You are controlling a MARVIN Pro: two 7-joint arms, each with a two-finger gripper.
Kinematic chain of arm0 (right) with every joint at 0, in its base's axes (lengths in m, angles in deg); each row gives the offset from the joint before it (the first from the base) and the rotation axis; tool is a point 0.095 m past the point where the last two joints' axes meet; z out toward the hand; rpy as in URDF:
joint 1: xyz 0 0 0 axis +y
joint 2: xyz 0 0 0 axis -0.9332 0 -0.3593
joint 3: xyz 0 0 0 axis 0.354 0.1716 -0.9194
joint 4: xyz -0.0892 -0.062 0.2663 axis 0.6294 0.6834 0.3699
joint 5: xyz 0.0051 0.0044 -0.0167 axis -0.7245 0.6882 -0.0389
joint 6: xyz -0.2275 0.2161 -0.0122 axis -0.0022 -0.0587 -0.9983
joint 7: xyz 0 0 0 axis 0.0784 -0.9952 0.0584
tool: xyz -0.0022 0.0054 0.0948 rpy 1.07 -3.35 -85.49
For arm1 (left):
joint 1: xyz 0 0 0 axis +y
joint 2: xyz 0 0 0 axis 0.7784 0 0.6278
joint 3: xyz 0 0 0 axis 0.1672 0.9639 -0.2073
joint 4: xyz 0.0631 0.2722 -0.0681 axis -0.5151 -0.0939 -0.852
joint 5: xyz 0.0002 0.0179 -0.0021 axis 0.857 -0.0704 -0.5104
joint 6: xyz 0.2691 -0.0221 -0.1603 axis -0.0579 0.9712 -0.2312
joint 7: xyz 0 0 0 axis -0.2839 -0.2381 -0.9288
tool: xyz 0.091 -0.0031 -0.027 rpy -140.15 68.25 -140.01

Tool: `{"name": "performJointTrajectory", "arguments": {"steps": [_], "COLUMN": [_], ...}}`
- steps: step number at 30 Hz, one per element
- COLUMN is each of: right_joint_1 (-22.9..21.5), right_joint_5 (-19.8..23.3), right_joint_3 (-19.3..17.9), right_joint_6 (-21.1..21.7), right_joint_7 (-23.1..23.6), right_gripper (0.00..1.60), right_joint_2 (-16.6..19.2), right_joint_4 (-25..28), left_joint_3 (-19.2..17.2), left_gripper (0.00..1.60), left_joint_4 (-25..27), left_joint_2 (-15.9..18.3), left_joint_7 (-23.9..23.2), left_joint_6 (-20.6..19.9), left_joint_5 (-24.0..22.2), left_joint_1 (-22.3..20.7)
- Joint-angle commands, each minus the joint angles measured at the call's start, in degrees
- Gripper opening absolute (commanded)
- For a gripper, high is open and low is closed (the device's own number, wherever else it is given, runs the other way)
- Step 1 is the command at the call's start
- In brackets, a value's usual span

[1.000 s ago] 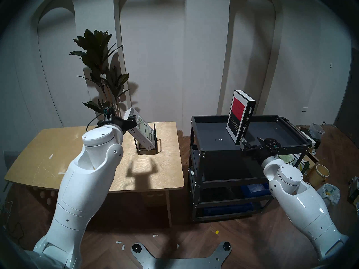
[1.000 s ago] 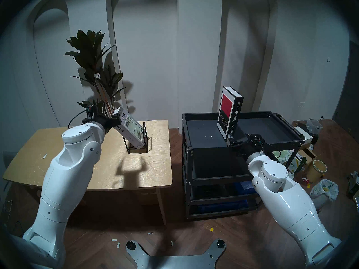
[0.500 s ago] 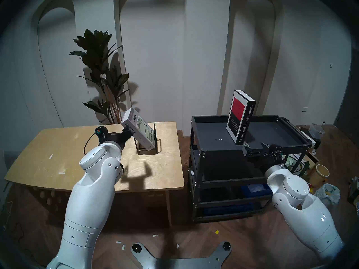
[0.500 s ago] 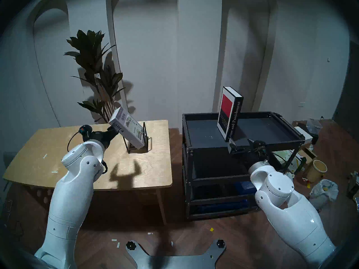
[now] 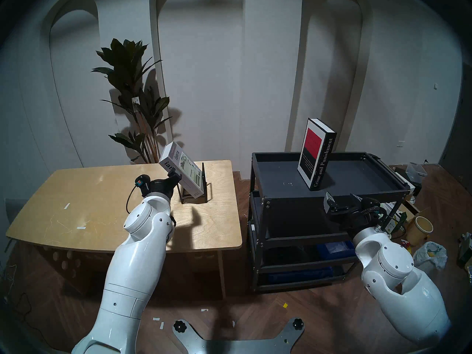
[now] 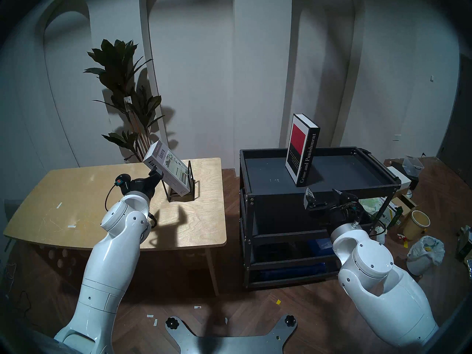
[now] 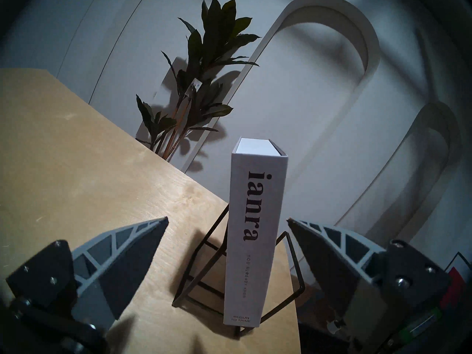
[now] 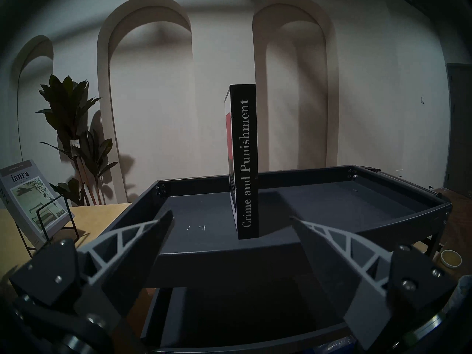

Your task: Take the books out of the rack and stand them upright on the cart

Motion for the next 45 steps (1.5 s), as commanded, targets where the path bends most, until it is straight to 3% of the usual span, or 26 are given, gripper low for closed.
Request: {"name": "performJointTrajectory", "arguments": {"steps": [1, 20, 25, 45], "right_joint_1": [0.7, 1.9, 1.9, 3.7], "right_joint_5": [-0.9, -2.0, -2.1, -2.4], "right_joint_3": [-0.1, 0.7, 0.8, 0.5], "right_joint_6": [-0.2, -0.8, -0.8, -0.8], "right_joint_7": [-1.0, -2.9, -3.0, -4.2], "right_gripper": [1.60, 1.60, 1.60, 1.60], "right_joint_2": [-0.2, -0.3, -0.3, -0.6], "right_joint_4": [2.1, 2.8, 2.9, 3.7], "left_joint_3": [0.4, 2.3, 2.6, 4.5], "left_gripper": [1.60, 1.60, 1.60, 1.60], "left_joint_4": [-2.7, -12.8, -13.4, -24.0], "left_joint_2": [-0.4, -1.1, -1.2, -2.0], "left_joint_7": [-3.4, -4.1, -4.1, -5.3], "left_joint_6": [5.8, 12.7, 13.2, 15.7], "left_joint_5": [1.9, 6.4, 7.0, 9.2], "left_joint_1": [-6.2, -11.8, -12.5, -19.2]}}
